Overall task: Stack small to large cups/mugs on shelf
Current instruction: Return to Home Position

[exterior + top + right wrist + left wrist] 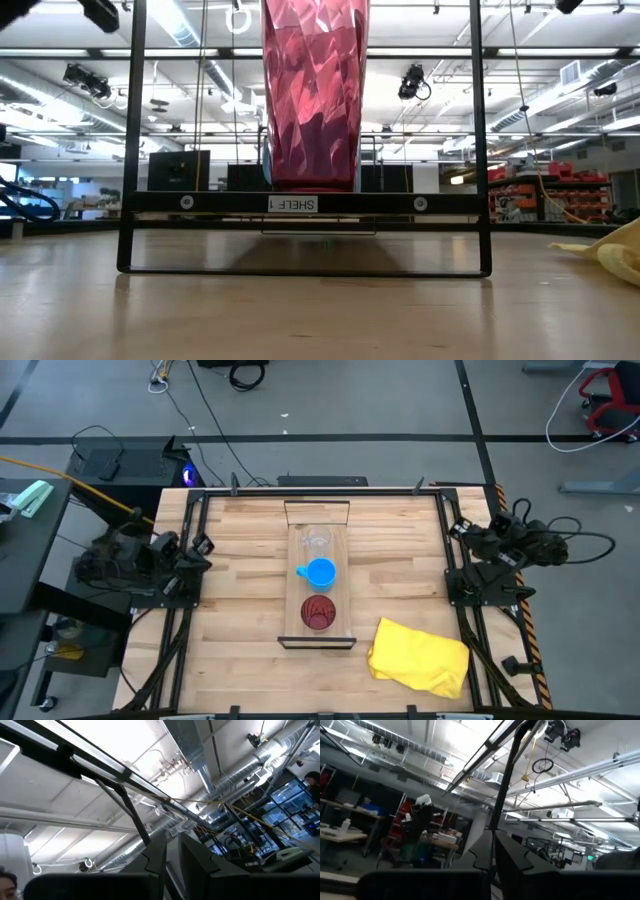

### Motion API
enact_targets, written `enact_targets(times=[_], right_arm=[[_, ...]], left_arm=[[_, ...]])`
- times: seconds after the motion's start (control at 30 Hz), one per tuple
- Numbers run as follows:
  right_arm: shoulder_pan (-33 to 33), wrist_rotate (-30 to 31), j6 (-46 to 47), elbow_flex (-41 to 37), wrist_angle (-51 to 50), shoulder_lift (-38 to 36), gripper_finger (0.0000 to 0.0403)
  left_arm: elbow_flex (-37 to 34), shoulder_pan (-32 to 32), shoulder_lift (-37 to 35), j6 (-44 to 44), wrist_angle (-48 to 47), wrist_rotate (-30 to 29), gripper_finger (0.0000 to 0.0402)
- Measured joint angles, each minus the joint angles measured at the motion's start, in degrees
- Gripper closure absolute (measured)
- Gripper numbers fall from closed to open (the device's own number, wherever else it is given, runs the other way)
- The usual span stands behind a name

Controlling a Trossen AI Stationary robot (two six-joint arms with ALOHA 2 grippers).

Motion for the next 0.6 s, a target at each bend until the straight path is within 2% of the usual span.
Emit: enact_targets(times=[0.13,0.33,0.6], right_arm=[[0.0,-0.13,2.14,-2.98,1.91,0.0,0.0347],[0.0,-0.2,5.34,-6.95,4.29,0.0,0.0347],[0.0,-0.2,6.02,-17.84,20.81,0.0,0.0347]], left_arm=[[-5.22,-0.01,0.0,-2.56,5.73,0.07,0.0372],[-10.01,-0.01,0.0,-5.53,9.45,0.05,0.0365],[-11.54,-0.01,0.06,-7.0,8.88,-0.04,0.0378]])
